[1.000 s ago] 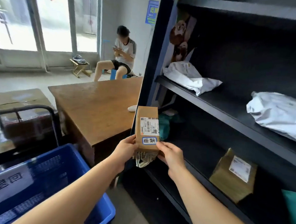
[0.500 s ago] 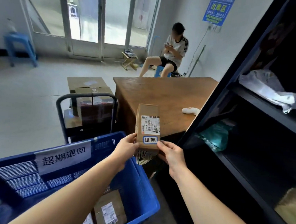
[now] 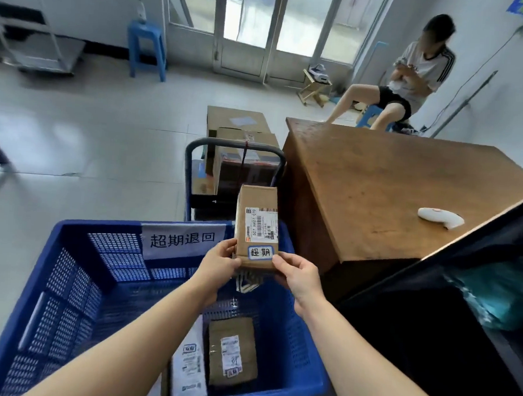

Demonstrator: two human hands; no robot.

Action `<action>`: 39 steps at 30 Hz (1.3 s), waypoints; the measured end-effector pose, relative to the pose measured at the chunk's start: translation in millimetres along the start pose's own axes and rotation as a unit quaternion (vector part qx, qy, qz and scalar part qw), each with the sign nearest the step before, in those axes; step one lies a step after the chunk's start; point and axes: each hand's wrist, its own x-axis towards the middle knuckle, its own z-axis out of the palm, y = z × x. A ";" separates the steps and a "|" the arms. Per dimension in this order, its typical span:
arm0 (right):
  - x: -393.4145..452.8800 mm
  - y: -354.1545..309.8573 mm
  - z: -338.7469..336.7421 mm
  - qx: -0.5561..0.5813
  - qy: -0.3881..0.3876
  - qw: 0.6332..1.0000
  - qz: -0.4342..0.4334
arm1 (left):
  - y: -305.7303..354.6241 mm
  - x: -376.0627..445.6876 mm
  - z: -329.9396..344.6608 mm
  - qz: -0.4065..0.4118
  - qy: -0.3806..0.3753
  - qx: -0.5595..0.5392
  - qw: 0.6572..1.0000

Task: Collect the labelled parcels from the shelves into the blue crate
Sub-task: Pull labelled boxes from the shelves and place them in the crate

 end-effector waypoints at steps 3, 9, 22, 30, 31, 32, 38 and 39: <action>17.9 6.0 19.8 -0.021 -0.032 0.999 0.012 | -6.4 10.5 -16.9 -0.013 0.033 -0.023 0.999; 52.4 24.4 68.5 -0.084 -0.104 0.990 0.033 | -28.8 33.8 -59.7 -0.037 0.102 -0.052 0.993; 64.4 84.2 189.8 -0.154 -0.166 0.972 0.064 | -79.8 46.3 -178.6 -0.083 0.184 -0.066 0.977; 43.7 130.6 280.4 -0.149 -0.143 0.974 0.090 | -101.0 43.4 -266.4 -0.088 0.190 -0.039 0.977; 41.1 136.7 290.8 -0.147 -0.137 0.975 0.092 | -106.2 45.7 -278.6 -0.093 0.188 -0.029 0.977; 38.7 142.9 300.9 -0.146 -0.131 0.976 0.094 | -111.3 48.0 -289.9 -0.098 0.186 -0.022 0.977; 38.6 186.5 351.2 -0.164 -0.121 0.971 0.123 | -146.9 59.9 -343.5 -0.142 0.184 0.003 0.973; 41.6 195.9 357.8 -0.169 -0.123 0.969 0.128 | -154.2 63.0 -349.7 -0.144 0.186 0.008 0.972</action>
